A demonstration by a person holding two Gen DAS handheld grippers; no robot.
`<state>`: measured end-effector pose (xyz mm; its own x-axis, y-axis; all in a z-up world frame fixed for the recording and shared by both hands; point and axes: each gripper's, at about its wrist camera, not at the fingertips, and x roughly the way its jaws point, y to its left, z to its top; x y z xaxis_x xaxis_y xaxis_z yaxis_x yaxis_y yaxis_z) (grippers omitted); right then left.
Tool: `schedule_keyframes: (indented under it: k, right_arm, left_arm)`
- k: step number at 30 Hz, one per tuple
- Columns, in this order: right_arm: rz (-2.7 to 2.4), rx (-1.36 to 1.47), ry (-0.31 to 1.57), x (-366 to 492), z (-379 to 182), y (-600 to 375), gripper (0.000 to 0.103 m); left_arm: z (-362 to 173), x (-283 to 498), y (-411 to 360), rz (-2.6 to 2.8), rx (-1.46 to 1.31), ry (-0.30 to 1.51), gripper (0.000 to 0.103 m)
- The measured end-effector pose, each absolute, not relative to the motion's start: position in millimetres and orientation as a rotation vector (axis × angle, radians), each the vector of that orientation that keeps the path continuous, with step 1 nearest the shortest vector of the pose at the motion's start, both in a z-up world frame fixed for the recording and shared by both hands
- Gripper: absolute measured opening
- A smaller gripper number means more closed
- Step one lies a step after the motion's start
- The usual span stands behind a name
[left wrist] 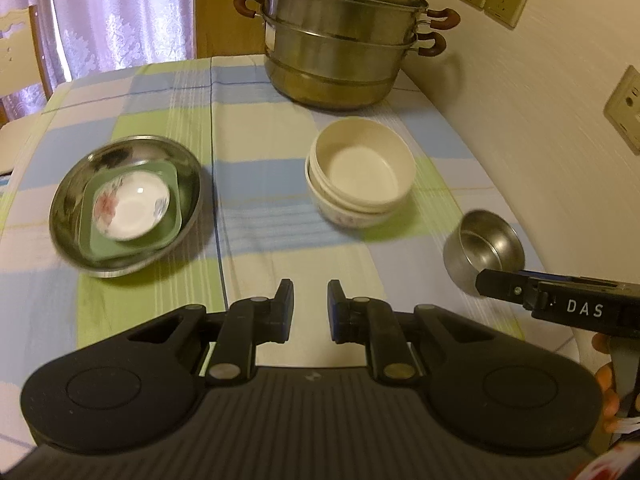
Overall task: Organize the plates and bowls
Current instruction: 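Open both grippers and pull back from the bowl stack, then move both grippers to the rim of the small steel bowl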
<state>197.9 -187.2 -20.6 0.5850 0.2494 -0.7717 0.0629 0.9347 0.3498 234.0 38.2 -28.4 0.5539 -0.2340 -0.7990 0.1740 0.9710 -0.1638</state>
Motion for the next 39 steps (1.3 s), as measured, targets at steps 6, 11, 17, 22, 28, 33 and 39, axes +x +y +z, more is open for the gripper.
schedule_keyframes:
  k: [6, 11, 17, 22, 28, 33, 39]
  right_arm:
    - [0.134, 0.354, 0.957, 165, -22, -189, 0.059]
    - [0.146, 0.344, 0.959, 141, -23, -194, 0.059]
    - [0.156, 0.328, 0.948, 117, -24, -198, 0.059]
    - [0.164, 0.308, 0.941, 101, -22, -203, 0.059]
    - [0.167, 0.325, 0.943, 88, -20, -214, 0.059]
    - [0.174, 0.317, 0.944, 80, -19, -219, 0.059]
    - [0.175, 0.293, 0.948, 72, -21, -223, 0.059]
  left_arm:
    - [-27, 199, 35, -0.223, -0.072, 0.958, 0.015]
    - [-27, 174, 31, -0.211, -0.072, 0.965, 0.015]
    - [-25, 148, 21, -0.201, -0.066, 0.952, 0.015]
    - [-22, 133, 13, -0.195, -0.065, 0.941, 0.015]
    - [-18, 117, 2, -0.191, -0.060, 0.925, 0.015]
    - [-17, 106, -6, -0.186, -0.057, 0.917, 0.015]
    - [-17, 98, -13, -0.179, -0.055, 0.911, 0.015]
